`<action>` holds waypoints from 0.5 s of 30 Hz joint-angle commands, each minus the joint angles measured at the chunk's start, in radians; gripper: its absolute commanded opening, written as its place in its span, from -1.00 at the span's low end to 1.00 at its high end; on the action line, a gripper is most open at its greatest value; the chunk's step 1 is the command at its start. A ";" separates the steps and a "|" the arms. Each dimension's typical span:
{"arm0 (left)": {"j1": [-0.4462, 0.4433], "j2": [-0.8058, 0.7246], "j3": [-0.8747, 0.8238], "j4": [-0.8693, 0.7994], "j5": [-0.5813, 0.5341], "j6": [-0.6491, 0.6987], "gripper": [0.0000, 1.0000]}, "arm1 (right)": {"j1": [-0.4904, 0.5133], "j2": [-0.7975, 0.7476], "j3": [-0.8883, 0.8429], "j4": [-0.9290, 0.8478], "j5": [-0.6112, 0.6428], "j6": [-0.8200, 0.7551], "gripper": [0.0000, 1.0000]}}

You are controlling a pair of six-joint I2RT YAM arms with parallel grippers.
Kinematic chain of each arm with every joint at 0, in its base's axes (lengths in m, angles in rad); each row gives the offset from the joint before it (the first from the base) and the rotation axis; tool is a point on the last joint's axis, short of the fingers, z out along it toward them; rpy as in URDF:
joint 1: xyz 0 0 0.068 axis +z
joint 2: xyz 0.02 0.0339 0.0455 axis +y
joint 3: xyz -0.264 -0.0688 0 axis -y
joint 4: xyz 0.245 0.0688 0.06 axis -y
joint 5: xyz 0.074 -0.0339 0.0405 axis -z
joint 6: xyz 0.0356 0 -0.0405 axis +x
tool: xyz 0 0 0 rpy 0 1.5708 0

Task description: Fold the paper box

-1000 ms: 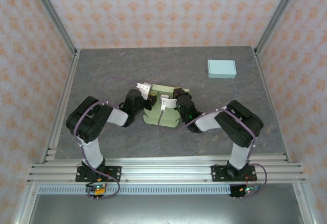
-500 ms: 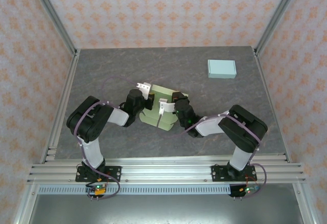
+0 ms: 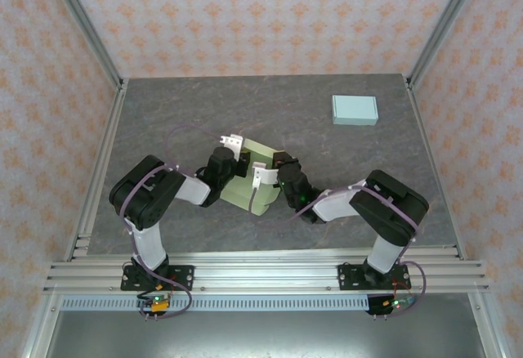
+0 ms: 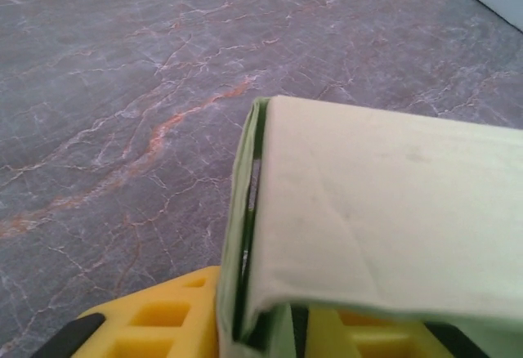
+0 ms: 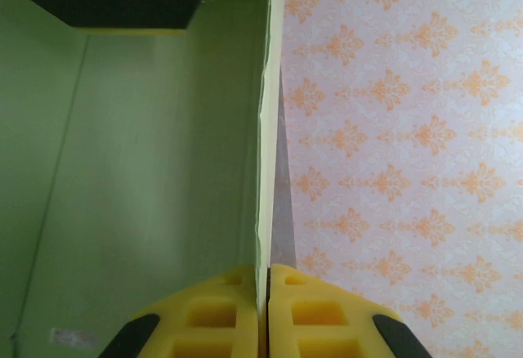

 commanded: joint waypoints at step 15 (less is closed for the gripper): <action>0.045 -0.230 -0.240 0.154 0.048 -0.026 -0.07 | -0.008 0.092 -0.033 -0.017 -0.013 -0.146 -0.84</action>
